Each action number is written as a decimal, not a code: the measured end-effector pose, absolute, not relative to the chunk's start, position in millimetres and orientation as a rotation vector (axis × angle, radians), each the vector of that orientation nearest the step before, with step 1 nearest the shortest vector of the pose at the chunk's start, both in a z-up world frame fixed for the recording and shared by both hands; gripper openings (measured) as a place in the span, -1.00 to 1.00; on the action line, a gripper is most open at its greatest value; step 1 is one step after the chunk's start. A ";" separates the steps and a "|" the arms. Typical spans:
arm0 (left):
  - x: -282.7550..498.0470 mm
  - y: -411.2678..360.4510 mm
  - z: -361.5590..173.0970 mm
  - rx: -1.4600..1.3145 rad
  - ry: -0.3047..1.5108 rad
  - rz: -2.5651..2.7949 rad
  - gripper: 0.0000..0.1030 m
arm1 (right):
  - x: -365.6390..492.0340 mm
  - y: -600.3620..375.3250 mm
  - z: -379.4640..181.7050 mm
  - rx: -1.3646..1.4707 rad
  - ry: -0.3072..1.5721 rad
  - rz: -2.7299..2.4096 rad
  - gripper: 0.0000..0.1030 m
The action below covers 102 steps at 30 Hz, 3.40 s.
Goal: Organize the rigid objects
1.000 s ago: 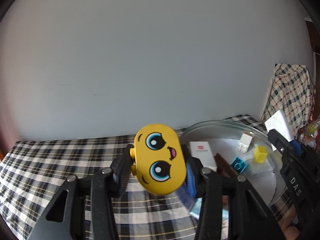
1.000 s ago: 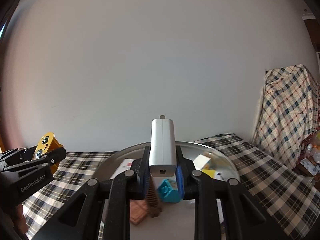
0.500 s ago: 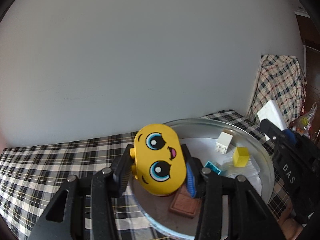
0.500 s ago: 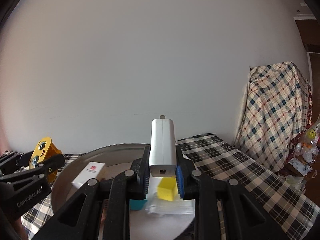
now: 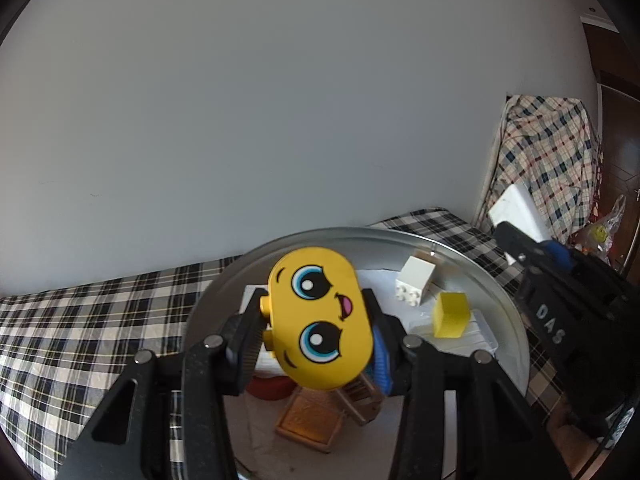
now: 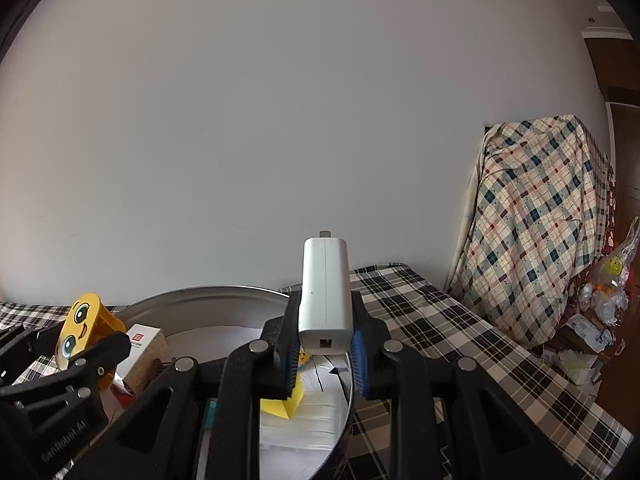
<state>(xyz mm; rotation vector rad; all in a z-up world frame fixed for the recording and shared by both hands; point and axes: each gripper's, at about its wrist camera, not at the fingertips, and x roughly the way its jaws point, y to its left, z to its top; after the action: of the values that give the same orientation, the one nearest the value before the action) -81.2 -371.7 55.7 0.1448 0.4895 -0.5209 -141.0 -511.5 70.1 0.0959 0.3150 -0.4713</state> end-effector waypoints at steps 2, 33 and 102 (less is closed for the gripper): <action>-80.8 -374.6 54.8 0.144 0.494 -0.524 -0.13 | -137.1 -512.1 68.5 0.084 0.327 -0.469 -0.53; -66.0 -379.6 39.0 0.142 0.570 -0.524 -0.13 | -106.2 -509.4 50.5 0.036 0.458 -0.399 -0.53; -105.0 -298.7 37.4 0.153 0.396 -0.337 1.00 | -165.2 -488.9 64.2 0.182 0.152 -0.414 0.54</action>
<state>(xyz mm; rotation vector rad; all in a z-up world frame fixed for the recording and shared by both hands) -105.0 -298.7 37.4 0.1529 0.3962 -0.3367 -165.2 -488.9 64.2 0.1815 0.1520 -0.4143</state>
